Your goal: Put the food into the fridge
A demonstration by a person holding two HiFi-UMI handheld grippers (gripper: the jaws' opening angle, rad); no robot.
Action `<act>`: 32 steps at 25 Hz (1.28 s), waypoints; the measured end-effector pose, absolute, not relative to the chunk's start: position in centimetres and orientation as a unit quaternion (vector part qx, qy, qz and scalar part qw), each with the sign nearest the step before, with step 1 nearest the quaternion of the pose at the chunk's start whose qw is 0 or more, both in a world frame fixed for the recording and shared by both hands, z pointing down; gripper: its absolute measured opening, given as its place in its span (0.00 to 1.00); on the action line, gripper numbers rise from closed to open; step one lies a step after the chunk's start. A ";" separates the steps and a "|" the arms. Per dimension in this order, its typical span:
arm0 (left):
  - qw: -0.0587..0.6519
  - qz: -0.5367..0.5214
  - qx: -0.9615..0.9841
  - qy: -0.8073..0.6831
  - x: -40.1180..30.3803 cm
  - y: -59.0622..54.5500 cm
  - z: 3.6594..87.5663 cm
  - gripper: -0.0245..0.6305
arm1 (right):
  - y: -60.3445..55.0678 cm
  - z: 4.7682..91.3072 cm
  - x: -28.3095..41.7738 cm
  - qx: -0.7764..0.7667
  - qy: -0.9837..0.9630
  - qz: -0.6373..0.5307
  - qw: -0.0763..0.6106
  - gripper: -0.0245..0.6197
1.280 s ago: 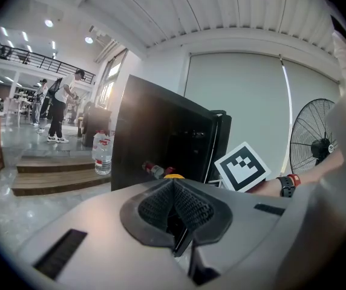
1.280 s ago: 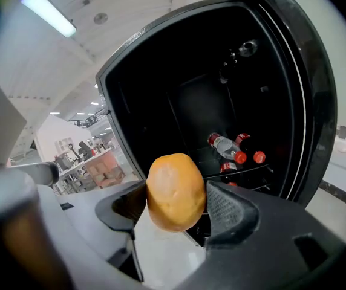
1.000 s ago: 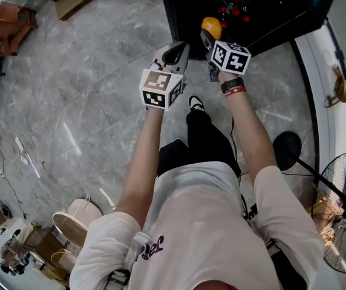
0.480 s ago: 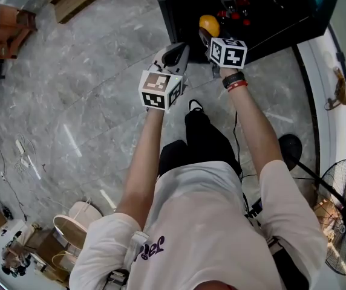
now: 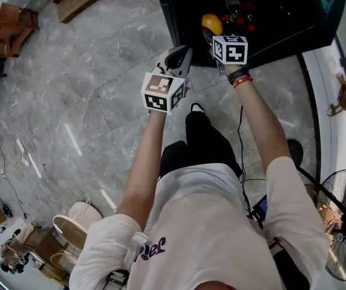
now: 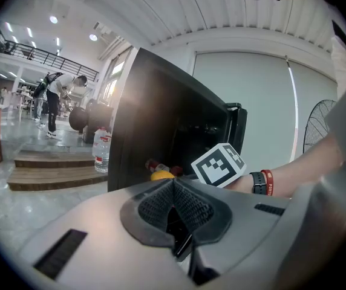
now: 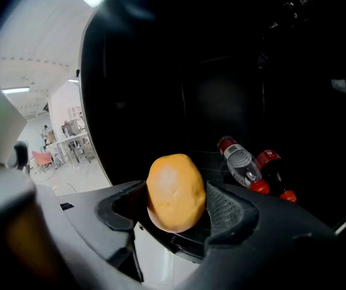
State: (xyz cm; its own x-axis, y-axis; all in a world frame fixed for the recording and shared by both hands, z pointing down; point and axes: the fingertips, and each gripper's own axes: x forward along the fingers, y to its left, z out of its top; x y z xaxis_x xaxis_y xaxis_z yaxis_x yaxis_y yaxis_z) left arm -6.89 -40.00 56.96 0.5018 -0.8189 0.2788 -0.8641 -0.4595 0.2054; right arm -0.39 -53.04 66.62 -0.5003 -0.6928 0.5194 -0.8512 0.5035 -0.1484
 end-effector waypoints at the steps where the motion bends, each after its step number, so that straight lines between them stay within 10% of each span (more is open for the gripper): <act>1: 0.161 0.071 0.851 -0.494 -6.9 -40.2 57.1 0.07 | -53.5 66.7 -0.5 0.455 -0.846 0.190 0.205 0.53; 16: 0.162 0.089 0.856 -0.483 -6.7 -42.4 58.9 0.07 | -58.1 68.0 -2.7 0.332 -0.872 -0.059 0.356 0.53; 32: 0.180 0.075 0.839 -0.507 -7.1 -43.8 60.2 0.07 | -61.2 71.1 -2.1 0.356 -0.870 0.018 0.339 0.53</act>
State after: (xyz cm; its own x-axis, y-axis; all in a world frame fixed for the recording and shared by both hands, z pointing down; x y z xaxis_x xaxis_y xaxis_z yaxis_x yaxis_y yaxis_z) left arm -7.10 -43.80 60.16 0.4739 -0.8246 0.3088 -0.8787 -0.4201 0.2266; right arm -2.09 -61.22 71.12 -0.5161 -0.6078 0.6035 -0.6317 0.7459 0.2110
